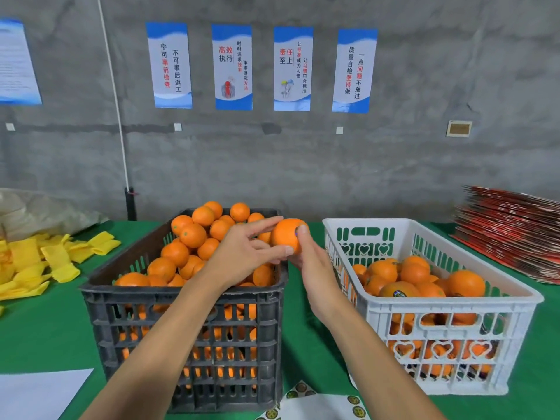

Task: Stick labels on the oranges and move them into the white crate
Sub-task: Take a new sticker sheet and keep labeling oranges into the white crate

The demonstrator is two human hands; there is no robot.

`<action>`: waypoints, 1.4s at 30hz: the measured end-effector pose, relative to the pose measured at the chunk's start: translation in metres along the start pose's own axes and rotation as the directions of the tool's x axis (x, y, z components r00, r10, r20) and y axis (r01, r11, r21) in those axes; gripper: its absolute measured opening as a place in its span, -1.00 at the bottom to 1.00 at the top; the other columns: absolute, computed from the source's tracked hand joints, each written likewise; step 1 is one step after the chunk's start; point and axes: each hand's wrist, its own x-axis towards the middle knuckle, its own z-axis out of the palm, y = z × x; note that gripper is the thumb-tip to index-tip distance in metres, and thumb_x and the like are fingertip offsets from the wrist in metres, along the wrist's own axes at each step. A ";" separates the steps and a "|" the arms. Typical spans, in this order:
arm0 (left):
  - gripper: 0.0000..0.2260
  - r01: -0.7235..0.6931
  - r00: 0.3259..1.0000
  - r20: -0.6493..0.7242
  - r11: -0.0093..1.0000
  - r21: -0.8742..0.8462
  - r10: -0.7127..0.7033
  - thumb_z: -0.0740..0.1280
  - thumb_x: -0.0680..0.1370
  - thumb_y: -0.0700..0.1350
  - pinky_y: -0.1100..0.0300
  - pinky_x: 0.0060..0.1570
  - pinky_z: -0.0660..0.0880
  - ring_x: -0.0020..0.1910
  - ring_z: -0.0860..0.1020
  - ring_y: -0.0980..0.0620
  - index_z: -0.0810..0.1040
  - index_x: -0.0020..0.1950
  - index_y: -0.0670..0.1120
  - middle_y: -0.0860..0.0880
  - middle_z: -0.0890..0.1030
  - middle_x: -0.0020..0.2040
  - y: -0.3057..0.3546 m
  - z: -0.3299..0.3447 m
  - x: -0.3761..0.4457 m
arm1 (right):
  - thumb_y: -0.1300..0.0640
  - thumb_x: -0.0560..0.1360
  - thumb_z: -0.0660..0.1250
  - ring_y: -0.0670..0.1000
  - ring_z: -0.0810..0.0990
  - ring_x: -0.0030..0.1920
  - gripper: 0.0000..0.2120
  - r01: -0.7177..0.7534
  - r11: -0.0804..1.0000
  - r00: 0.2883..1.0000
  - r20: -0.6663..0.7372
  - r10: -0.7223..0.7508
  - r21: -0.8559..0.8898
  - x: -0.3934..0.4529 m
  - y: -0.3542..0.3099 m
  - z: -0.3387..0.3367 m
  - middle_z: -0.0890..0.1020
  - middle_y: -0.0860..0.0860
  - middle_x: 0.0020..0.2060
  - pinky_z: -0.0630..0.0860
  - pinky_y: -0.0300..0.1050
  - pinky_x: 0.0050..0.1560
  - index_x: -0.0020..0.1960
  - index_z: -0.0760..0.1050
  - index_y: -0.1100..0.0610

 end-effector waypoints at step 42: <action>-0.48 0.591 0.788 -0.459 0.296 0.750 -0.411 0.59 0.34 -0.09 0.02 0.05 0.58 0.15 0.59 -0.19 0.55 0.25 -0.12 -0.16 0.57 0.21 0.020 -0.122 -0.038 | 0.06 0.66 0.32 -0.29 0.55 0.25 -0.72 0.189 0.972 0.982 0.043 -0.184 -0.143 -0.020 0.002 0.040 0.65 -0.22 0.21 0.46 -0.21 0.34 0.36 0.52 -0.08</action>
